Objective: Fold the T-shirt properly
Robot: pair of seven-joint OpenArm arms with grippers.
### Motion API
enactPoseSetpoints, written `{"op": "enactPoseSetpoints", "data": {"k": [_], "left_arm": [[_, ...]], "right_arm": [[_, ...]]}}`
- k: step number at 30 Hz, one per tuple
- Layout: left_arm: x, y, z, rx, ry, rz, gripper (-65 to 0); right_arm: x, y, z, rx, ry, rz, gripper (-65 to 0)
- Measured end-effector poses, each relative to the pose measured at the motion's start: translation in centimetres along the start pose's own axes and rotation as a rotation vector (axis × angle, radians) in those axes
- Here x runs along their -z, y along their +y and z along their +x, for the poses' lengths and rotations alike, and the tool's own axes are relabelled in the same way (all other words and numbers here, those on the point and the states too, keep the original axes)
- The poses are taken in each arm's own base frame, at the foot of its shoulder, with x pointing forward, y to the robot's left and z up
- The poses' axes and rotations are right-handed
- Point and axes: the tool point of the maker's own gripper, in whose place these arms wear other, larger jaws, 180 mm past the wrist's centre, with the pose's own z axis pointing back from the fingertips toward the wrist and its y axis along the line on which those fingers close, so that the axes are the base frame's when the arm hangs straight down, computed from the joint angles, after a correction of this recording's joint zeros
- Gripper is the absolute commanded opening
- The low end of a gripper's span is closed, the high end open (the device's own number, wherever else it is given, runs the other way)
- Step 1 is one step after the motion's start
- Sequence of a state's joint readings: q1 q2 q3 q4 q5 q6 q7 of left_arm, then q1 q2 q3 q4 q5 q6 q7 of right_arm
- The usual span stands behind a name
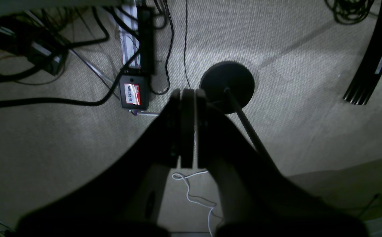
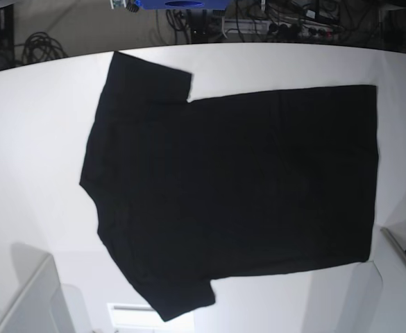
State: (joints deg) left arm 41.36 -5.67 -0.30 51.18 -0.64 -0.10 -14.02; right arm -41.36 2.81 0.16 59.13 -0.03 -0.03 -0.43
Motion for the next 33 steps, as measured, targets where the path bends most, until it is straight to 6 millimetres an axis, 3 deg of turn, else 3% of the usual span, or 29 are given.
{"op": "enactPoseSetpoints", "data": {"k": [4,9,15,19,21,25,28,33], "left_arm": [[-2.3,2.5,2.6,-0.137,-0.094,0.04,-65.0],[-5.4,5.8,6.0,-0.145,-0.196,0.053,-65.0],[-8.1,4.9,8.9,-0.118,-0.272,-0.005,-65.0],[-9.3,4.2,10.6,-0.118,-0.312,-0.026,-65.0],[-10.0,5.0,12.2,-0.118,-0.355,-0.011,-65.0],[-11.7,8.3,15.7,-0.103,-0.453,0.077,-65.0],[-12.9,9.3,18.3,-0.096,-0.526,0.1,-65.0],[-14.5,11.3,21.8,-0.075,-0.618,0.148,-65.0]], "right_arm": [[-1.4,-0.9,0.0,0.028,0.03,-0.026,-65.0],[-3.6,-4.6,3.1,0.068,-0.042,-0.113,-65.0],[-6.1,-6.7,5.4,0.098,-0.076,-0.165,-65.0],[-8.1,-9.6,9.1,0.108,-0.167,-0.238,-65.0],[-9.1,-10.3,10.7,0.115,-0.195,-0.255,-65.0],[-11.5,-10.5,14.2,0.11,-0.271,-0.267,-65.0],[-13.2,-10.3,17.3,0.112,-0.351,-0.266,-65.0],[-13.9,-9.3,22.1,0.181,-0.45,-0.243,-65.0]]}}
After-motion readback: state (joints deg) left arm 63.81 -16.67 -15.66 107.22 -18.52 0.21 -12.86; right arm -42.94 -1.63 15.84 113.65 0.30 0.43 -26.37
